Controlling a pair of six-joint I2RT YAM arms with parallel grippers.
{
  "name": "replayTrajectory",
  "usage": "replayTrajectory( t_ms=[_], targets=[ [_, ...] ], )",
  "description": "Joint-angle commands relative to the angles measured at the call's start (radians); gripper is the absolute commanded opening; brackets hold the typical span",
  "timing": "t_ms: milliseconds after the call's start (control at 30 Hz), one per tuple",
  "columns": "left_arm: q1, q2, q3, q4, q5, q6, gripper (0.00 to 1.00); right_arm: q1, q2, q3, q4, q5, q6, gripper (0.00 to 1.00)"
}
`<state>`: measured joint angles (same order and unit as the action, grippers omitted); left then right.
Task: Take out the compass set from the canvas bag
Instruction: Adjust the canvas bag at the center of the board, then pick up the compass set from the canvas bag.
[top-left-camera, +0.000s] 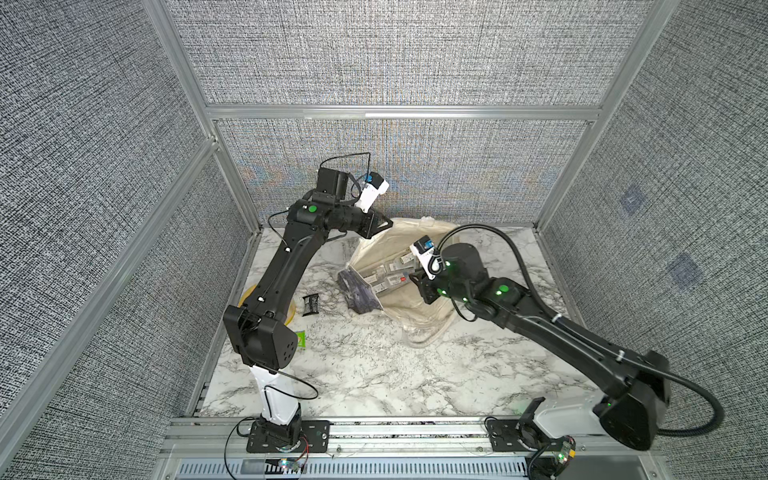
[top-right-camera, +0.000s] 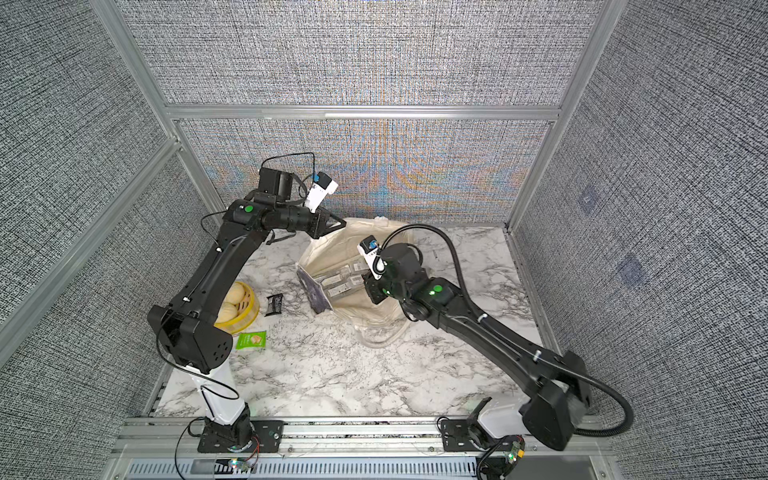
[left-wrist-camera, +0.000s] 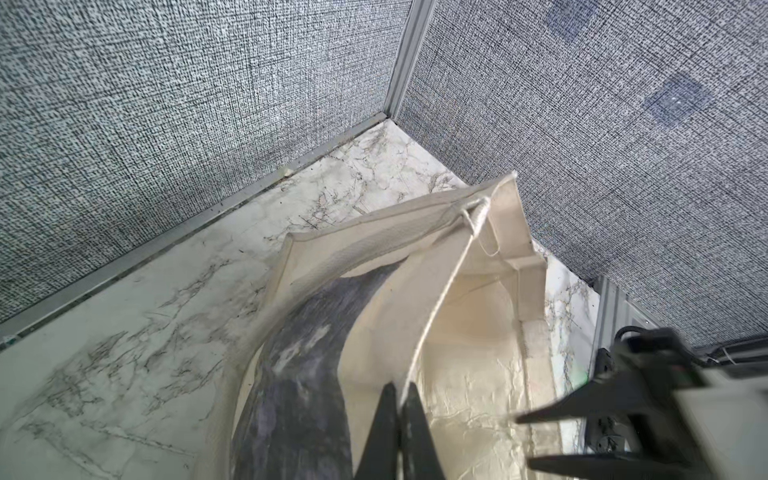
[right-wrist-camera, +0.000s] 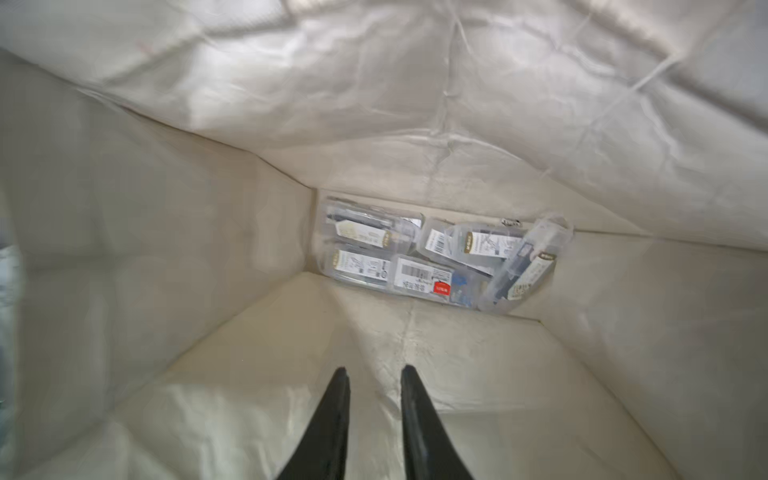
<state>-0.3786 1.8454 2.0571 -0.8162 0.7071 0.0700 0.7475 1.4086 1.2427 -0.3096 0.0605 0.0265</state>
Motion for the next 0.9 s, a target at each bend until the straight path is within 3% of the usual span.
replayTrajectory(
  t_ms=[0,267,433,533,700,867],
  targets=[
    [-0.013,-0.052,-0.03,0.031,0.035,-0.03,0.0,0.004,0.033,-0.027,0.102,0.134,0.041,0.27],
    [-0.052,-0.246,-0.27,0.228,0.112,-0.187,0.0,0.004,0.05,-0.12,0.256,0.426,0.152,0.29],
    [-0.093,-0.322,-0.345,0.262,0.122,-0.222,0.0,0.004,0.12,-0.138,0.329,0.46,0.207,0.32],
    [-0.132,-0.339,-0.405,0.331,0.164,-0.253,0.0,0.004,0.161,-0.116,0.276,0.456,0.238,0.33],
    [-0.167,-0.293,-0.416,0.268,0.16,-0.183,0.0,0.006,0.218,-0.11,0.143,0.497,0.438,0.36],
    [-0.167,-0.289,-0.433,0.216,0.135,-0.112,0.0,0.007,0.289,-0.116,0.141,0.523,0.473,0.49]
  ],
)
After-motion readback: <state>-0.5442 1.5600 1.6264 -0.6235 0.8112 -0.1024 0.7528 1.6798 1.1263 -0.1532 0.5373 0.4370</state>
